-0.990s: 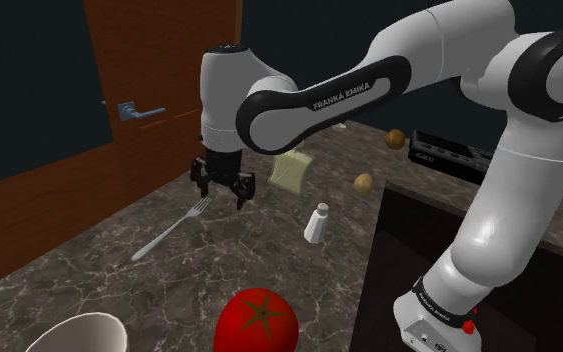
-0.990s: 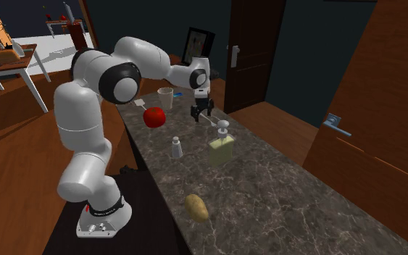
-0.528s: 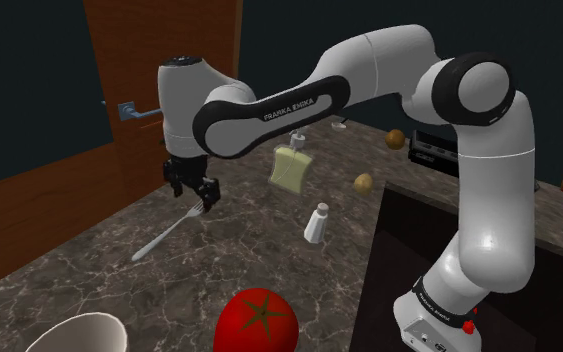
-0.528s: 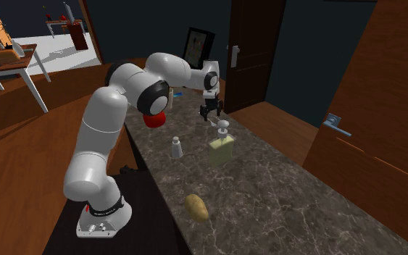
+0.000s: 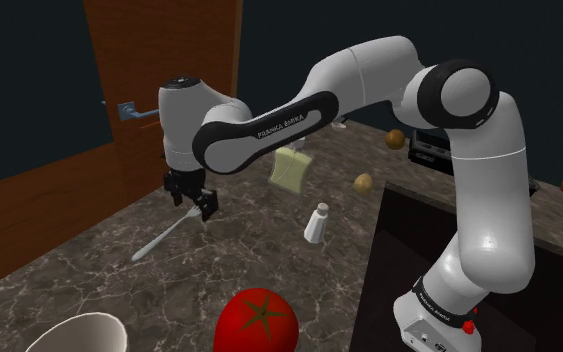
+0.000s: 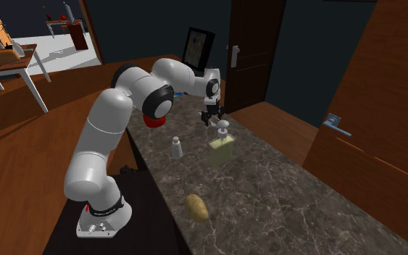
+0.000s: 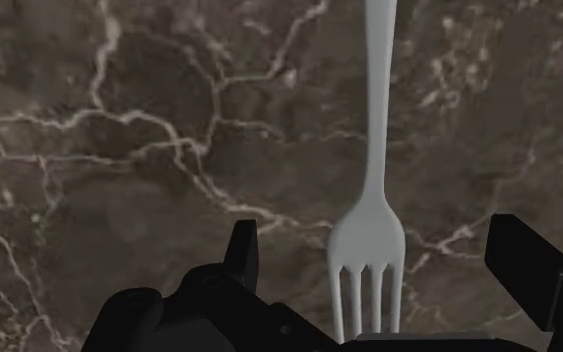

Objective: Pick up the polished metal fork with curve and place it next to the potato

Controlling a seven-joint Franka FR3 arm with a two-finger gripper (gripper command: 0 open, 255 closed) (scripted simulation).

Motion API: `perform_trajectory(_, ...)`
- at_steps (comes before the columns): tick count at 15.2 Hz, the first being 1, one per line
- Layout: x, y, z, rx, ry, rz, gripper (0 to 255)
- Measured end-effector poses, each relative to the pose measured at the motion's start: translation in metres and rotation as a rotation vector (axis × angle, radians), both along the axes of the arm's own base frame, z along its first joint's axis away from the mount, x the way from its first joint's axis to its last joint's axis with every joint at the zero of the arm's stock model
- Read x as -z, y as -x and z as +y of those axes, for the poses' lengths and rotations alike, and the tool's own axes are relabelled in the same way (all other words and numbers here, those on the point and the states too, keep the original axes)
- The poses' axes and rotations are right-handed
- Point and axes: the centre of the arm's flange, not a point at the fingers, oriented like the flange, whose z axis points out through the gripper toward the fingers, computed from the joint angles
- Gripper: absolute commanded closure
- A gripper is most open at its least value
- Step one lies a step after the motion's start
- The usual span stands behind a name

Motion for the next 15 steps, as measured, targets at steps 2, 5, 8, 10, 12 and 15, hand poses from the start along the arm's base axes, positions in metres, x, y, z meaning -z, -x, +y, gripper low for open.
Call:
perform_trajectory(2,0.0011,0.0001,0.0,0.0,0.0,0.0,0)
perform_trajectory(5,0.0016,0.0002,0.0001,0.0,0.0,0.0,0)
perform_trajectory(8,-0.0016,0.0021,0.0012,-0.002,0.005,0.002,255)
perform_trajectory(10,-0.0027,0.0039,0.0016,-0.003,0.012,0.007,255)
perform_trajectory(12,-0.0035,0.0047,0.0021,-0.002,0.014,0.007,255)
perform_trajectory(15,-0.0038,0.0034,0.0027,-0.001,0.008,0.002,255)
